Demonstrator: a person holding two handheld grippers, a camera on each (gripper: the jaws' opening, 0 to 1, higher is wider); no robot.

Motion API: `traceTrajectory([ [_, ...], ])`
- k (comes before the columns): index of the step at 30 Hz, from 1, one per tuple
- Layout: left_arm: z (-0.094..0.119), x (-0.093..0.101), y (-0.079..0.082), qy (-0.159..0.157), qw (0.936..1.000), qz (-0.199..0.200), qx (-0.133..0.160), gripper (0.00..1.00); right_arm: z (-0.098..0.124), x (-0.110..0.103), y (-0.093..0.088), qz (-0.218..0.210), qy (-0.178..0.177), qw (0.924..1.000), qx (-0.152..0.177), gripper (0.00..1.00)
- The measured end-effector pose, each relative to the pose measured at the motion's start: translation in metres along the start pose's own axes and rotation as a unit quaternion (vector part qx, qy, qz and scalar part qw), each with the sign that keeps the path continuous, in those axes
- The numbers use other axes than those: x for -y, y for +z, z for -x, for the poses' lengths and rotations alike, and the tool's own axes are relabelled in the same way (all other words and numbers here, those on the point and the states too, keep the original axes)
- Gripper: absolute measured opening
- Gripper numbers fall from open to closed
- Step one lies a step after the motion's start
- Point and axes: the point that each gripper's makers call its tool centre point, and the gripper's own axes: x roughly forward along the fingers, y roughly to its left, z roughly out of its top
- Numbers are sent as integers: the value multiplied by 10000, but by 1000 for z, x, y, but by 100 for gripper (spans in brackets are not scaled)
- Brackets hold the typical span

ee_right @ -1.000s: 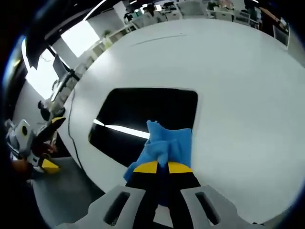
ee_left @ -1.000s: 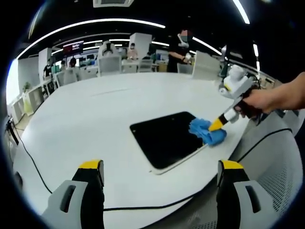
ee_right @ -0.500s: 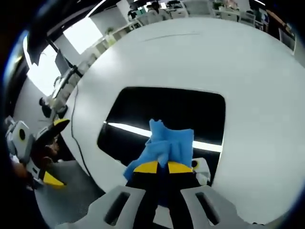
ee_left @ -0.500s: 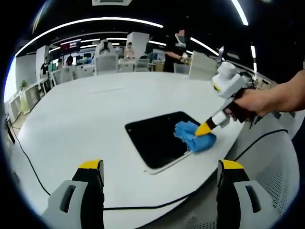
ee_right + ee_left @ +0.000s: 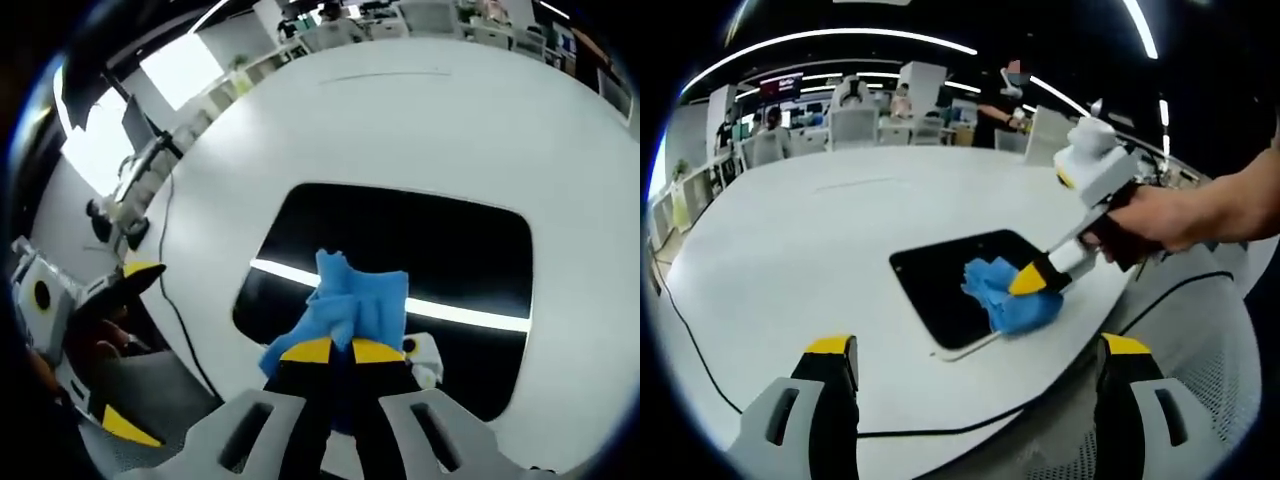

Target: Wipe the mirror surface with the cleaning cloth until all visible marks leave the cleaned area.

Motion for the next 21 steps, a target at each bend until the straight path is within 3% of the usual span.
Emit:
traceTrajectory([
  [8,-2,5,2,-126,9998,-155,11,100,-8,-19,5,150,40,9999,3,0],
  [21,-1,3,1,-76,9999,-148,13,100,-23,-52,13,463,240,9986,19,0],
])
